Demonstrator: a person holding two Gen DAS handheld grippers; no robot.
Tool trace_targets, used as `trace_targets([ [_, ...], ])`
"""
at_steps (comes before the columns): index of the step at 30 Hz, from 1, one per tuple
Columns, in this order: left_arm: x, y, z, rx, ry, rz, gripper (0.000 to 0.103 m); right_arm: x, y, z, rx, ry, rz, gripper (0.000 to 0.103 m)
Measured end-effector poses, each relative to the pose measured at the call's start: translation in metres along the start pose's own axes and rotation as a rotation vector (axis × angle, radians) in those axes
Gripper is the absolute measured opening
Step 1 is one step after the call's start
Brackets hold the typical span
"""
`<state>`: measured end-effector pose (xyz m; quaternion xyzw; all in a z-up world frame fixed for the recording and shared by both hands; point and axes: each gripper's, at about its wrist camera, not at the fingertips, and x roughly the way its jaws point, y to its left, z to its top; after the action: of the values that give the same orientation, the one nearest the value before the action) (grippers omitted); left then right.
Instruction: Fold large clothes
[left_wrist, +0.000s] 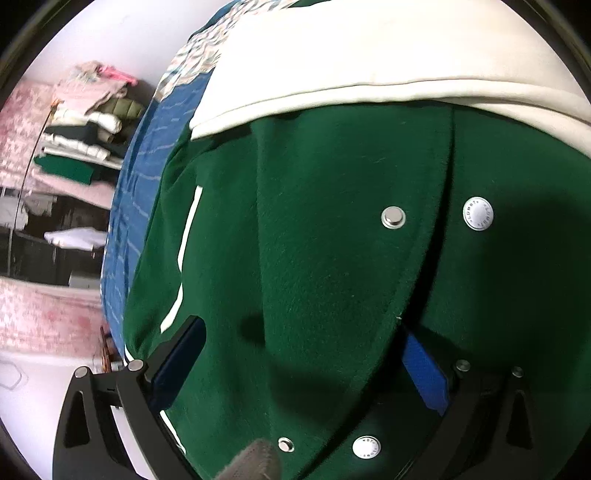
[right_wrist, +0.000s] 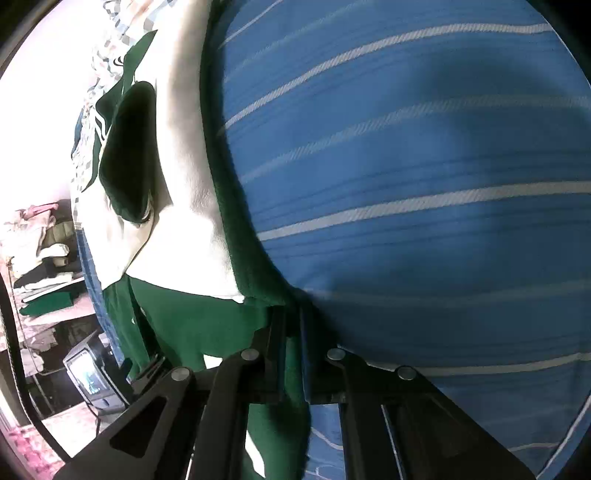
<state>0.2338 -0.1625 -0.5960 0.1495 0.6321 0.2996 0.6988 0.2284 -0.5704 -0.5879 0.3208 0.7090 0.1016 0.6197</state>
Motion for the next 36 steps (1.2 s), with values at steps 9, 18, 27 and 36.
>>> trace_targets([
  [9,-0.055,-0.005,-0.037,-0.002,-0.065,0.193,0.103,-0.009,0.037,-0.002,-0.196,0.049,-0.123,0.057],
  [18,-0.159,-0.086,-0.156,0.191,-0.087,0.193,0.103,-0.06,0.021,-0.036,-0.353,0.048,-0.378,0.072],
  [27,-0.164,-0.172,-0.204,0.376,-0.134,0.23,0.103,-0.082,-0.019,-0.033,-0.21,0.059,-0.376,0.072],
  [36,-0.152,-0.171,-0.182,0.33,-0.134,0.226,0.103,-0.088,-0.024,-0.031,-0.184,0.068,-0.344,0.072],
])
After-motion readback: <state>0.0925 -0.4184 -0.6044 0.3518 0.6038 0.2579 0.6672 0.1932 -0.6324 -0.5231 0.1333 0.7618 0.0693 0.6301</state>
